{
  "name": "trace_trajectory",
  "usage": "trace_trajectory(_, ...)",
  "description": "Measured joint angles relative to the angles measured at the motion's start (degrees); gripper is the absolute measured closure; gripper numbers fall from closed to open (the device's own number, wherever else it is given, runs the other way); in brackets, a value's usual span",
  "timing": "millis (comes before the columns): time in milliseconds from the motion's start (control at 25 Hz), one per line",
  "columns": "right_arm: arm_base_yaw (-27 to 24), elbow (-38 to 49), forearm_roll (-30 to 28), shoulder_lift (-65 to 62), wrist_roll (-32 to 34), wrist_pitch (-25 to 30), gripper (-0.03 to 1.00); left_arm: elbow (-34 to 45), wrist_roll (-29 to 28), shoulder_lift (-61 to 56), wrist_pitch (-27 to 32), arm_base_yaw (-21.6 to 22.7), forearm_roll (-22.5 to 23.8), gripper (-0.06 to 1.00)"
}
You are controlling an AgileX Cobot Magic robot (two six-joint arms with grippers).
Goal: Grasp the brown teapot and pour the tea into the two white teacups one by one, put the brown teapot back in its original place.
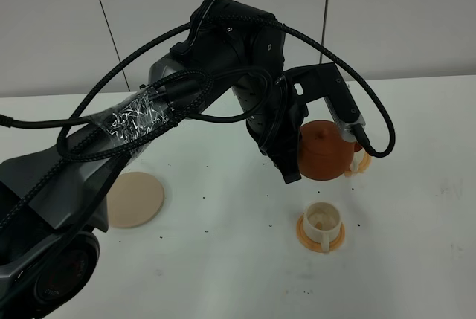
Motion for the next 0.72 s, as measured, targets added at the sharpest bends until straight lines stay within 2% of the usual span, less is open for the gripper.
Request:
trace_trajectory(280,0.0,0.0,0.0,0.0,0.0,0.0,0.73,0.0,1.59,0.0,0.0,-0.33,-0.17,0.78)
trace_trajectory(520,0.0,0.0,0.0,0.0,0.0,0.0,0.73,0.11,2.95,-0.05,0.04,-1.38,3.67,0.78)
trace_trajectory(720,0.0,0.0,0.0,0.0,0.0,0.0,0.73,2.5,4.31,-2.09,0.04,-1.59,5.01,0.78)
